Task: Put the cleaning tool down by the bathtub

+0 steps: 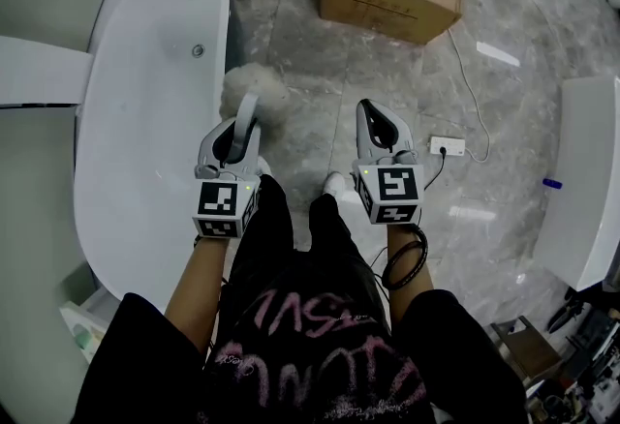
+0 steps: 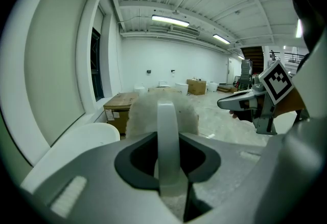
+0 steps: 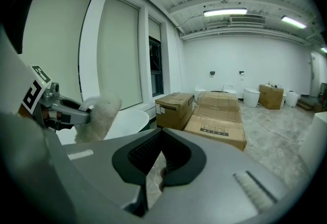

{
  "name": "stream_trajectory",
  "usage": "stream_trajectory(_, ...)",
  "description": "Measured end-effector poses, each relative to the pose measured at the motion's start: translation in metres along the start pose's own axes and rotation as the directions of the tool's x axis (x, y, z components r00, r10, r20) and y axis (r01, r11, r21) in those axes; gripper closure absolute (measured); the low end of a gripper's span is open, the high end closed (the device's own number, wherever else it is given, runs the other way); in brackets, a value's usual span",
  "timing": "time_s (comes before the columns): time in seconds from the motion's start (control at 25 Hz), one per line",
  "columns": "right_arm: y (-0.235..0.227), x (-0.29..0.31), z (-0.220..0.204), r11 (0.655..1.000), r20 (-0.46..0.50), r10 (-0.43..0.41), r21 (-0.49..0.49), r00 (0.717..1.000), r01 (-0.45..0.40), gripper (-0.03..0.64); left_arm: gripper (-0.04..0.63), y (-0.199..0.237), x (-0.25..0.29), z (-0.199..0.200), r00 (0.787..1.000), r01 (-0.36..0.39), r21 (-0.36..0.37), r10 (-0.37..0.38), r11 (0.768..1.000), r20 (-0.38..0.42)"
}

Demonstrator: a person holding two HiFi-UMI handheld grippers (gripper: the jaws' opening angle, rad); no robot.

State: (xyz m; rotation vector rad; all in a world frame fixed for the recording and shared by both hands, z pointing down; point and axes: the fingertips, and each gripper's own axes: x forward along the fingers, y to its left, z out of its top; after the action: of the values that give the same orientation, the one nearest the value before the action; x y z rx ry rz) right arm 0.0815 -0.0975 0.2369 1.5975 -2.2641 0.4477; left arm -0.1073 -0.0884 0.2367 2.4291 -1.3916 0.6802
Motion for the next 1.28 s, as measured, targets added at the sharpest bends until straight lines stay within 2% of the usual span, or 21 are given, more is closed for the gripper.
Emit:
stream_trajectory(0.28, -0.003, 0.016, -0.01, 1.0, -0.03, -0.013, 0.022, 0.999, 0.014, 0.604, 0.511, 0.003, 0.02, -0.007, 0.999, 0.033, 0.02, -0.033, 0.999, -0.029)
stream_trajectory(0.64, -0.014, 0.034, -0.028, 0.998, -0.066, -0.047, 0.045, 0.997, 0.05, 0.604, 0.511, 0.002, 0.049, -0.023, 0.994, 0.079, 0.0, -0.079, 0.997, -0.079)
stream_trajectory(1.0, -0.017, 0.043, -0.059, 0.996, -0.11, -0.061, 0.062, 0.992, 0.068, 0.604, 0.511, 0.011, 0.063, -0.045, 0.991, 0.085, 0.011, -0.083, 0.996, -0.103)
stream_trajectory(1.28, -0.011, 0.056, -0.082, 0.996, -0.127, -0.028, 0.076, 0.992, 0.037, 0.604, 0.511, 0.011, 0.074, -0.07, 0.989, 0.07, 0.014, -0.068, 0.997, -0.13)
